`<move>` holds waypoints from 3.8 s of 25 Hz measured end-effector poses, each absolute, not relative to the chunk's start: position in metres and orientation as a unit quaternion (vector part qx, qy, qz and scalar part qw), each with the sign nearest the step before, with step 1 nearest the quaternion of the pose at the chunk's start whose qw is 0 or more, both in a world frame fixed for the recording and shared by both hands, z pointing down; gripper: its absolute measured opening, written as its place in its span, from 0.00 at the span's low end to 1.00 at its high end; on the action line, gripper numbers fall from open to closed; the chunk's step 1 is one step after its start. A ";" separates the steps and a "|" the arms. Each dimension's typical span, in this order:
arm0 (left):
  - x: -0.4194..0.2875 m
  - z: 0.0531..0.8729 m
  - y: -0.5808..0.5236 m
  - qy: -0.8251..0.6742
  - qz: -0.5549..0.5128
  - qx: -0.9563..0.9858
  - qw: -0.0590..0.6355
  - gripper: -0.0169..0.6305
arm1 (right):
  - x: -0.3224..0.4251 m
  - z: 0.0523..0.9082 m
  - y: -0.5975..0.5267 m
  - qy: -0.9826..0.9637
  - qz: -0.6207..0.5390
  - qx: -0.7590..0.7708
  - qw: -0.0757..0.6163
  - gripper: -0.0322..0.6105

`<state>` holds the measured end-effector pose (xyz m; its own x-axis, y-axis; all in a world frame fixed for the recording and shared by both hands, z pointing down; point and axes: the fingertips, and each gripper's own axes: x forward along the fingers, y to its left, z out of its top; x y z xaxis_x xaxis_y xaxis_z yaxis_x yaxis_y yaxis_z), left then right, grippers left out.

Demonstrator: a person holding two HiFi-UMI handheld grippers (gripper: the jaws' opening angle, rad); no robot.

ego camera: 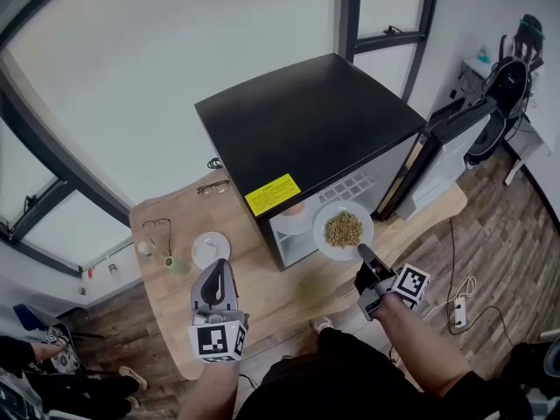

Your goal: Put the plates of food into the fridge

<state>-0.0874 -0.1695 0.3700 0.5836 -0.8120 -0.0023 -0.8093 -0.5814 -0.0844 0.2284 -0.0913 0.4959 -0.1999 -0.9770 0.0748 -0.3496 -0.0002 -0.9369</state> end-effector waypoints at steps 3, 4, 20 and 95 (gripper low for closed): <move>-0.082 0.367 -0.178 0.461 -0.018 -0.886 0.041 0.03 | 0.242 0.491 -0.105 0.618 -0.458 -0.536 0.348 0.10; -0.081 0.365 -0.180 0.462 -0.018 -0.886 0.042 0.03 | 0.248 0.490 -0.109 0.616 -0.457 -0.540 0.348 0.10; -0.070 0.355 -0.209 0.499 -0.024 -0.865 0.055 0.03 | 0.294 0.486 -0.181 0.607 -0.455 -0.562 0.331 0.10; -0.347 0.431 -0.028 0.581 -0.068 -0.811 0.010 0.03 | -0.105 0.575 -0.040 0.821 -0.355 -0.446 -0.020 0.19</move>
